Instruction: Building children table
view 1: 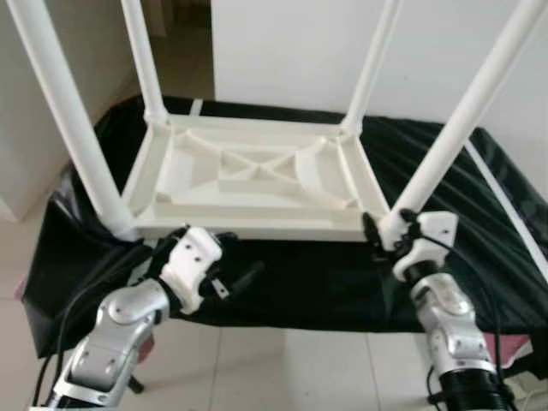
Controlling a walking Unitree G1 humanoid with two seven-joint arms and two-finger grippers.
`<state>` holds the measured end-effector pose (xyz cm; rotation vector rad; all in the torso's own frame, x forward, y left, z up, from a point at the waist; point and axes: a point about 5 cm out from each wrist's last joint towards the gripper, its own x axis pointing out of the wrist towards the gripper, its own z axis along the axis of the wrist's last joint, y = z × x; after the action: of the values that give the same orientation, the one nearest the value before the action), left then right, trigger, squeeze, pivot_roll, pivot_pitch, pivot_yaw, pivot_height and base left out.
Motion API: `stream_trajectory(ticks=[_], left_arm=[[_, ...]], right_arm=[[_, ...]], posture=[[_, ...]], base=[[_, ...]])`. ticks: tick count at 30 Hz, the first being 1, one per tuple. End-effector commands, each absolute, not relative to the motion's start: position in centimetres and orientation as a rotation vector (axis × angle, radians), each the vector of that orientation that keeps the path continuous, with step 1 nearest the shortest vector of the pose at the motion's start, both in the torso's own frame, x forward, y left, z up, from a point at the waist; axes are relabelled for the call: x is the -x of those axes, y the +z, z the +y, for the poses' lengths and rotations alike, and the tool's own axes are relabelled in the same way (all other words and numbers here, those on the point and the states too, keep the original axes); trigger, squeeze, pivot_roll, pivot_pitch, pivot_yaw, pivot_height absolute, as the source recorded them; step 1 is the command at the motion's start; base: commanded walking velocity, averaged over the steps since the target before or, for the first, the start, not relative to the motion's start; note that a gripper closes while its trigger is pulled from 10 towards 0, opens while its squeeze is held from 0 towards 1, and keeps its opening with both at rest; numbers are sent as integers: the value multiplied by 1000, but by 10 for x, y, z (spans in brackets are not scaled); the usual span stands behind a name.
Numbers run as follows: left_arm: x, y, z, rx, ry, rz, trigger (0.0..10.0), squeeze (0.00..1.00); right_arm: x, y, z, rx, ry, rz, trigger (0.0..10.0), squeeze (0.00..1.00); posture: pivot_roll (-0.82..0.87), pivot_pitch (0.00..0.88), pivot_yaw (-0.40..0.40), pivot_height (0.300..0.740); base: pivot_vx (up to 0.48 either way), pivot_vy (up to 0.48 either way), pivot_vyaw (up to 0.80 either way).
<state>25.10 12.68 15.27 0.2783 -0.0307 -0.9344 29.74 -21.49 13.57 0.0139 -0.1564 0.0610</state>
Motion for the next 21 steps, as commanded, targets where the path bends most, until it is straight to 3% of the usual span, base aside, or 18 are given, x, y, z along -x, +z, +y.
stream_trajectory(ticks=[1,11,21], left_arm=[[-248,154,118,-262,-958,-37,10000,0],[-249,154,113,-246,-977,-34,10000,0],[-243,154,120,-245,-1022,-1,10000,0]], right_arm=[[-297,138,-236,4,-28,-166,10000,0],[-293,142,-272,44,-171,-176,10000,0],[-295,133,-256,14,-141,-165,10000,0]], posture=[[65,45,-70,740],[60,43,-62,740],[80,50,-72,740]], base=[[0,0,0],[0,0,0],[0,0,0]])
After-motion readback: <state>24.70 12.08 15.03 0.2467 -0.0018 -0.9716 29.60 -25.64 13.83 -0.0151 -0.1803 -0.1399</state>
